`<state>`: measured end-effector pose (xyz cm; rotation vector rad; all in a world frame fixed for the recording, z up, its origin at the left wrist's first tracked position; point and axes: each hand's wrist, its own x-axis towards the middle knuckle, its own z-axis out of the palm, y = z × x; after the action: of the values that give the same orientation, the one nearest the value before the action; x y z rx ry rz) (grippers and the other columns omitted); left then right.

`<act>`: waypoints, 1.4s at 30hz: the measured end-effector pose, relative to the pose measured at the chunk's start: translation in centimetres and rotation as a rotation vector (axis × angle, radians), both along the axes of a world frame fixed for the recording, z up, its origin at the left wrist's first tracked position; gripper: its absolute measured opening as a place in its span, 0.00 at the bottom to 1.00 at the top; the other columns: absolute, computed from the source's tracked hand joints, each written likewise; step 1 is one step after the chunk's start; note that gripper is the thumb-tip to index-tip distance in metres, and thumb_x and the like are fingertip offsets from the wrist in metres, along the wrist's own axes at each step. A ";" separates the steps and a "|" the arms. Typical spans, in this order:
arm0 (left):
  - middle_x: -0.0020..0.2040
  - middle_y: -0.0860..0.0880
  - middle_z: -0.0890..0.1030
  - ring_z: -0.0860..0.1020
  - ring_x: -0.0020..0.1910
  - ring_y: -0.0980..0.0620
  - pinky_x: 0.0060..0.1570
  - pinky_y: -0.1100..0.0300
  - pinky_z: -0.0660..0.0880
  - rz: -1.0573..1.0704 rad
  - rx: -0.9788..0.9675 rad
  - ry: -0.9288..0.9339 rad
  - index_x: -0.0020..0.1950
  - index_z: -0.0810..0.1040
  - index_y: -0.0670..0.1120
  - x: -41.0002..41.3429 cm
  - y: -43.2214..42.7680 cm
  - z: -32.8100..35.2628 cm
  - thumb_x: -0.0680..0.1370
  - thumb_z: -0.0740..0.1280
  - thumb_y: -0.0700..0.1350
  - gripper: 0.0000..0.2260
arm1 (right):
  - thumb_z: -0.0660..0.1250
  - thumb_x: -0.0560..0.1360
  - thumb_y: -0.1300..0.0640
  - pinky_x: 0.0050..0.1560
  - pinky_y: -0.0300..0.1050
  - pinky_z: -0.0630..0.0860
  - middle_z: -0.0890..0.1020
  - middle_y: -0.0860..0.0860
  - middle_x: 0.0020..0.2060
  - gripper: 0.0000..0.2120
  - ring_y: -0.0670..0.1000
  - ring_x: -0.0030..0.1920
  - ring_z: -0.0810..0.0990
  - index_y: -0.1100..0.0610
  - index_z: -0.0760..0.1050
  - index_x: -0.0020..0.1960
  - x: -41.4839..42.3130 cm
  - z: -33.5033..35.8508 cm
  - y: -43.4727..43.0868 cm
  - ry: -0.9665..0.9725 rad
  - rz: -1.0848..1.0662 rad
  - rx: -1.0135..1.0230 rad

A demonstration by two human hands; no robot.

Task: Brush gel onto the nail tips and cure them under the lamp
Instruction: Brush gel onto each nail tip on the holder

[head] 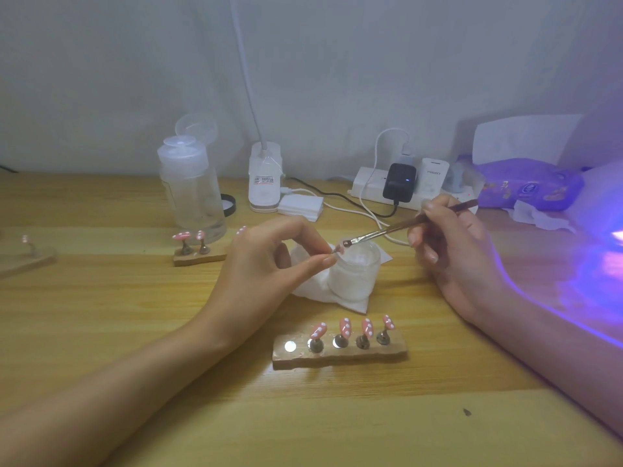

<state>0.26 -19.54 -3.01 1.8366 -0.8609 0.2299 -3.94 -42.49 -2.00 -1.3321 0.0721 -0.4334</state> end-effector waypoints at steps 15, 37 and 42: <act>0.41 0.57 0.79 0.69 0.28 0.55 0.33 0.70 0.64 0.037 0.047 -0.073 0.40 0.79 0.51 0.1 -0.1 -0.2 0.74 0.75 0.46 0.07 | 0.62 0.81 0.57 0.22 0.33 0.61 0.79 0.52 0.26 0.13 0.44 0.20 0.62 0.52 0.65 0.38 0.0 0.1 0.1 0.015 0.052 0.017; 0.39 0.58 0.78 0.68 0.29 0.54 0.34 0.66 0.64 0.044 0.047 -0.107 0.40 0.78 0.52 0.1 -0.1 -0.3 0.74 0.75 0.47 0.07 | 0.63 0.78 0.53 0.22 0.33 0.61 0.80 0.52 0.27 0.10 0.44 0.20 0.63 0.51 0.67 0.39 0.0 0.2 0.2 -0.038 0.092 0.013; 0.38 0.60 0.77 0.67 0.28 0.55 0.34 0.67 0.63 0.027 0.040 -0.095 0.40 0.78 0.51 0.1 -0.1 -0.3 0.74 0.75 0.46 0.07 | 0.61 0.81 0.58 0.22 0.33 0.60 0.79 0.52 0.26 0.13 0.44 0.20 0.62 0.52 0.67 0.38 0.1 0.2 0.0 -0.007 0.038 0.026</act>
<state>0.34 -19.63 -3.28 1.8883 -0.9123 0.3216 -3.85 -42.44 -1.78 -1.3046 0.0462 -0.4043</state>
